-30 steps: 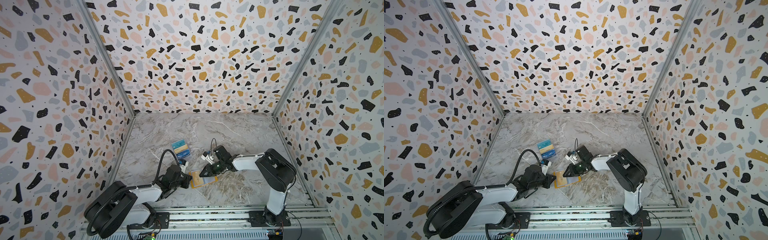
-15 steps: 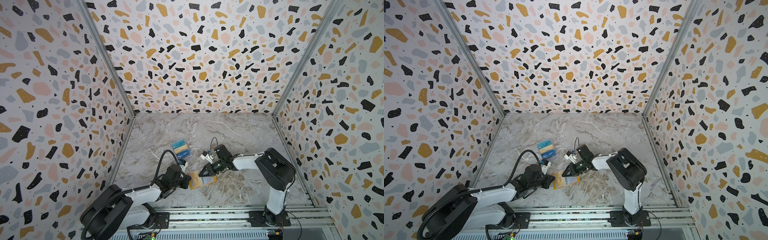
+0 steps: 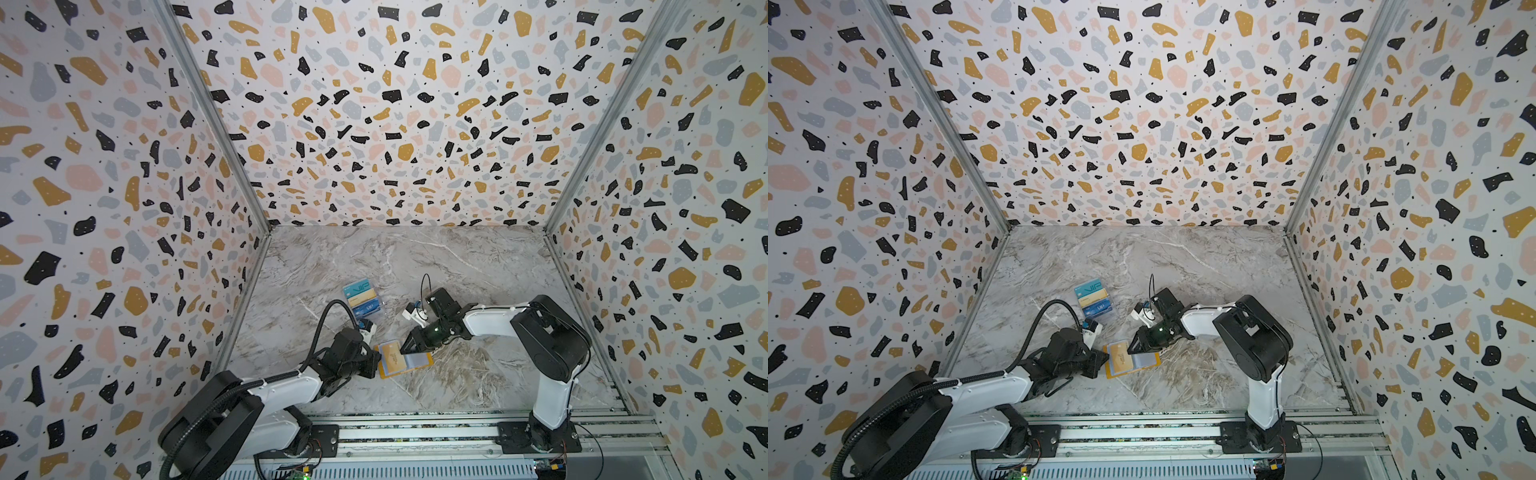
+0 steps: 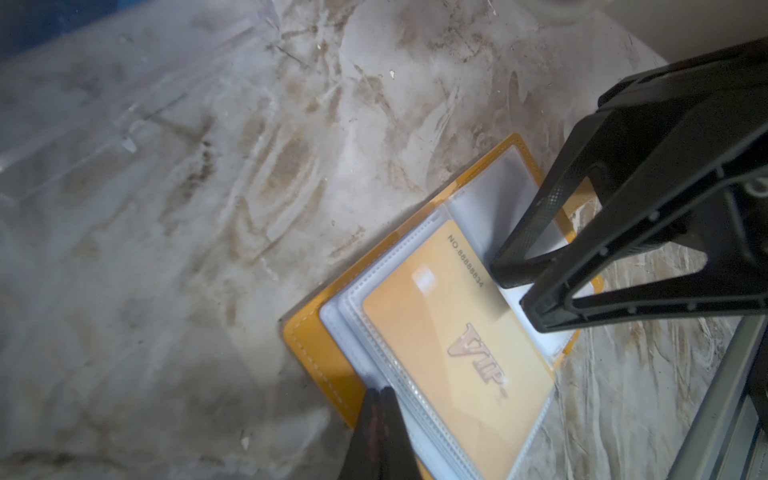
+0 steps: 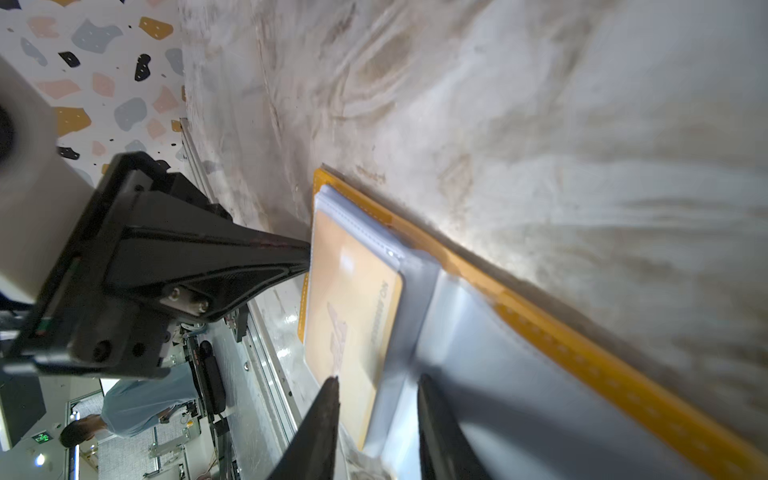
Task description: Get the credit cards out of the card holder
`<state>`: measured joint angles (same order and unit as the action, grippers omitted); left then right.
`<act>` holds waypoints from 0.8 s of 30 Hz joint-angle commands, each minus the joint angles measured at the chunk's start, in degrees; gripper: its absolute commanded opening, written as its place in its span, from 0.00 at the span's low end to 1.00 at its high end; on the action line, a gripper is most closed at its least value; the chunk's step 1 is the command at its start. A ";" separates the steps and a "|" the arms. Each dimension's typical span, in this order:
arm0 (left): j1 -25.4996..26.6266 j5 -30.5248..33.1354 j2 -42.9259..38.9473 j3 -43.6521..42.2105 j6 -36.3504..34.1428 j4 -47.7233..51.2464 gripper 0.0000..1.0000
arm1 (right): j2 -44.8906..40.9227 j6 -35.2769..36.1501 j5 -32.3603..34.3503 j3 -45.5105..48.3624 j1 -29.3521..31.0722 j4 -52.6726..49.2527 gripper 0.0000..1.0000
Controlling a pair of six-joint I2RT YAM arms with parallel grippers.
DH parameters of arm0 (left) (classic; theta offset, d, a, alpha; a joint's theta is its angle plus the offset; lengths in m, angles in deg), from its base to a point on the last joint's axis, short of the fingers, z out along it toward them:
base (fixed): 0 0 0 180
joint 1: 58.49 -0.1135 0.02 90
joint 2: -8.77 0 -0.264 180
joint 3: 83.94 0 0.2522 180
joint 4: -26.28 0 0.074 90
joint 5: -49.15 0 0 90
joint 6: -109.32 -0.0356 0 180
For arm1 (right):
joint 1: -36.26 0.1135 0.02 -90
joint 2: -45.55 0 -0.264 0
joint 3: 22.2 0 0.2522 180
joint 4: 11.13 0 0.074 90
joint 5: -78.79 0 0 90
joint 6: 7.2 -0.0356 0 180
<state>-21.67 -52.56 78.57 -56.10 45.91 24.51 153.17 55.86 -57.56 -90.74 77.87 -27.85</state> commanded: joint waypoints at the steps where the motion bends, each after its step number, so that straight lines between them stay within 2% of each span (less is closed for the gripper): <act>1: 0.27 0.42 0.25 -0.64 -0.66 5.07 0.00 | -0.99 1.76 1.19 -1.47 1.65 -4.38 0.35; 14: 0.27 -0.33 0.25 -0.95 -0.47 4.81 0.00 | -0.18 -3.57 -7.53 -0.61 1.99 4.49 0.27; 24: 0.27 -0.23 -0.14 -1.33 -0.22 4.74 0.00 | 0.78 -6.22 -10.25 -0.76 1.87 8.92 0.26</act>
<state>-21.67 -52.27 78.03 -56.10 45.91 25.15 153.30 50.64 -64.64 -90.96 79.07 -23.44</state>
